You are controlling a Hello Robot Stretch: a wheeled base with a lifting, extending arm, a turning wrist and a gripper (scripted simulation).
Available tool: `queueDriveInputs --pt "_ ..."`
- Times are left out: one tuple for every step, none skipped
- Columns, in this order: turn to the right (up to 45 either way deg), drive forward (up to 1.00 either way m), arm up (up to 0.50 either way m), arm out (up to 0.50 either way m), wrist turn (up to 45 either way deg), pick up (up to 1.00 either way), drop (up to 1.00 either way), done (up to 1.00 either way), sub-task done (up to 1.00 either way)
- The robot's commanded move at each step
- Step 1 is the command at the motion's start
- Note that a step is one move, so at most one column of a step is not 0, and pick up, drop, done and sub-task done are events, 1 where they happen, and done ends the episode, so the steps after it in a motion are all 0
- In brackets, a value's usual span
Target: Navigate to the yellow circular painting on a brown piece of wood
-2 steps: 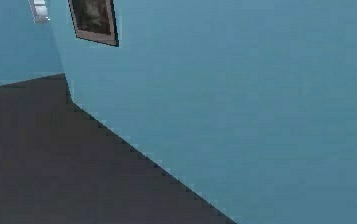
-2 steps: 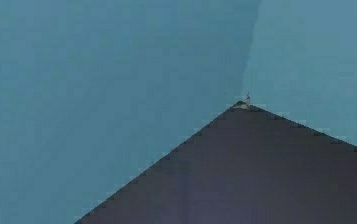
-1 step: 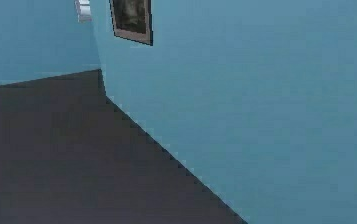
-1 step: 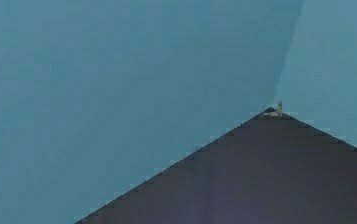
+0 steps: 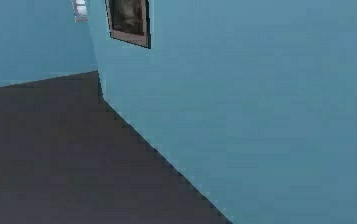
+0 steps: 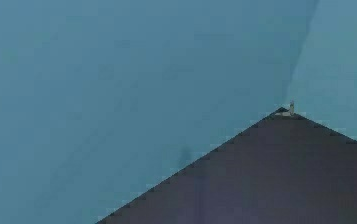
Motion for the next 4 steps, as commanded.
queueDriveInputs --pt "-30.0 0.0 0.0 0.0 0.0 0.0 0.0 0.0 0.0" --pt "0.0 1.0 0.0 0.0 0.0 0.0 0.0 0.0 0.0" --pt "0.0 1.0 0.0 0.0 0.0 0.0 0.0 0.0 0.0" --pt "0.0 1.0 0.0 0.0 0.0 0.0 0.0 0.0 0.0"
